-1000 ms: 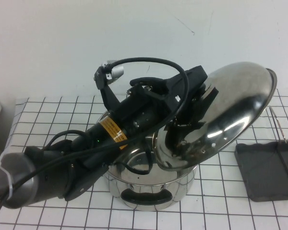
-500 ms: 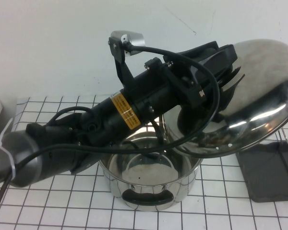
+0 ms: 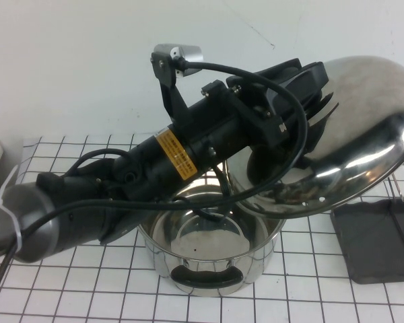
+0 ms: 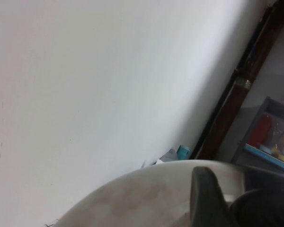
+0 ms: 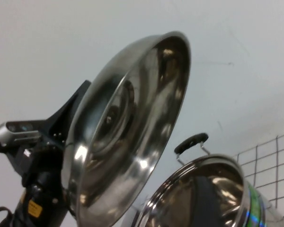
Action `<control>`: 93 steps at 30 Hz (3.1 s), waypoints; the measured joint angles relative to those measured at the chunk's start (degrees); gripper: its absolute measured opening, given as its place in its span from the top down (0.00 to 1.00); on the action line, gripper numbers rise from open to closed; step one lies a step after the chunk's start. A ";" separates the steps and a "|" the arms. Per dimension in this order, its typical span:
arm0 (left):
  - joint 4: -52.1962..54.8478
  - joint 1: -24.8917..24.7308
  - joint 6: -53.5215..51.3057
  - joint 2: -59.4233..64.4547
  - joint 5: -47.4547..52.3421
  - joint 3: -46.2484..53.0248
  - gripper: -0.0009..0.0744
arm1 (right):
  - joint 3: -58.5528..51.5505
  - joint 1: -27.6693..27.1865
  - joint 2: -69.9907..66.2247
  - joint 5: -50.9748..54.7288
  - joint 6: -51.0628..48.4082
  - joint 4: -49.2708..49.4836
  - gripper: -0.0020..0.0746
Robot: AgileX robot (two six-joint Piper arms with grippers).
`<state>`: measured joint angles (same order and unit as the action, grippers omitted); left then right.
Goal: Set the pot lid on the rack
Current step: Hand over the pot lid, then place the pot lid on the pot rack
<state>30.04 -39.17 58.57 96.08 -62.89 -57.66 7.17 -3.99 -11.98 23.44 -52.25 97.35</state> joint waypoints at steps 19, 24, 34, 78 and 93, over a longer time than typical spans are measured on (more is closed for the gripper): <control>-0.86 0.00 0.13 0.00 -1.11 0.00 0.57 | 32.75 0.00 -47.31 28.77 -4.28 -0.21 0.36; -0.86 0.00 0.13 0.00 -1.57 0.00 0.57 | 37.79 0.00 -53.84 32.78 -4.05 -0.29 0.38; -0.56 0.00 -0.02 0.05 0.92 -0.02 0.57 | 39.95 0.35 -55.76 35.09 -2.84 0.58 0.70; 60.87 17.39 30.93 -18.26 7.78 -0.02 0.99 | 43.84 0.35 -55.82 15.78 -8.41 -24.19 0.95; 63.60 17.39 32.51 -18.26 8.38 -0.02 0.99 | 40.68 0.35 -60.25 12.38 -8.41 -24.28 0.95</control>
<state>93.65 -21.78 91.08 77.82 -54.51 -57.68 47.85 -3.65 -72.23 35.82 -60.67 73.06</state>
